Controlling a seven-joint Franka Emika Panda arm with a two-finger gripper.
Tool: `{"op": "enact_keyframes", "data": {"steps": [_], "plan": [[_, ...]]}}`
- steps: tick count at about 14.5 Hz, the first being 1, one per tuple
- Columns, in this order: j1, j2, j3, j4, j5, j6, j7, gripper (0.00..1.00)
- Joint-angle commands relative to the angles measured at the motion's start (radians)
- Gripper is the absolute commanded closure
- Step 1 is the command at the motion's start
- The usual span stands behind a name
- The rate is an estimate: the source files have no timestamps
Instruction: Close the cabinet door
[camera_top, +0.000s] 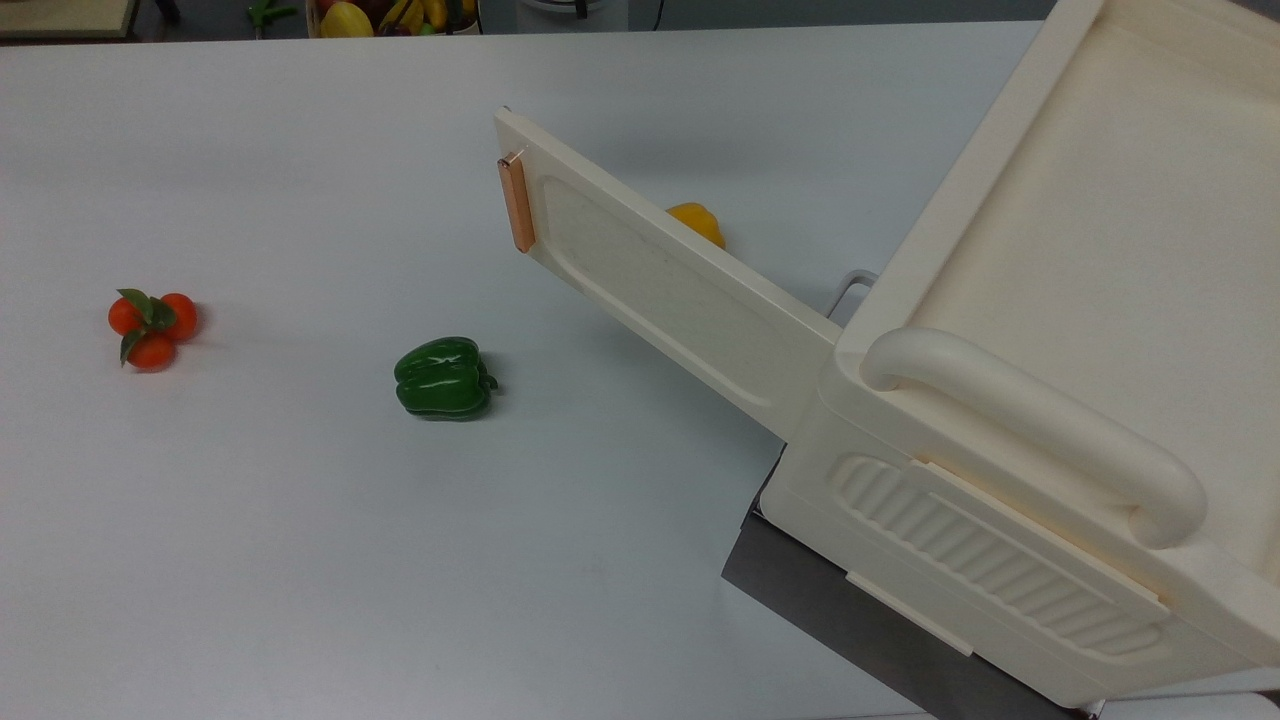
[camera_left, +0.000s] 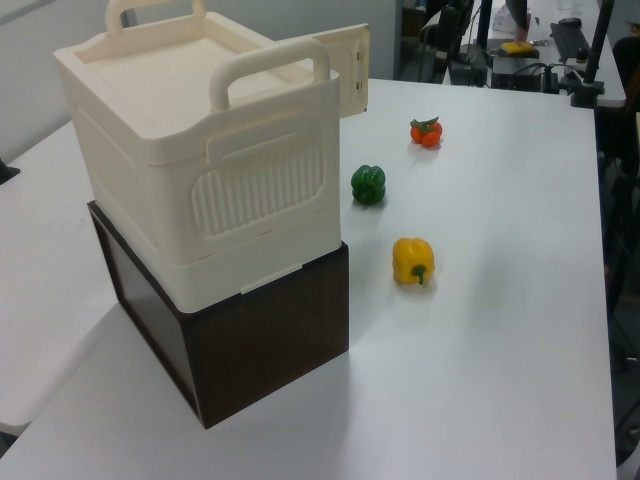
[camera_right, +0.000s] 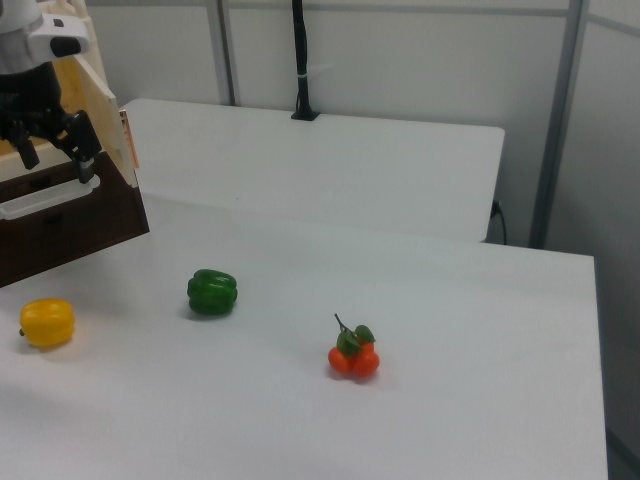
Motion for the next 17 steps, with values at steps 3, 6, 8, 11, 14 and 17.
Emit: {"op": "enact_keyframes", "data": {"steps": [3,6,8,11,14,17], "plan": [[0.004,-0.012,0.000,-0.019,0.008,0.011,-0.039,0.53],[0.004,-0.006,0.000,-0.019,0.040,0.018,-0.036,1.00],[-0.002,0.002,0.000,-0.019,0.088,0.067,-0.021,1.00],[-0.030,0.013,-0.012,-0.019,0.146,0.162,-0.004,1.00],[-0.083,0.045,-0.036,-0.020,0.281,0.392,0.140,1.00],[-0.100,0.080,-0.060,-0.020,0.416,0.581,0.152,1.00]]}}
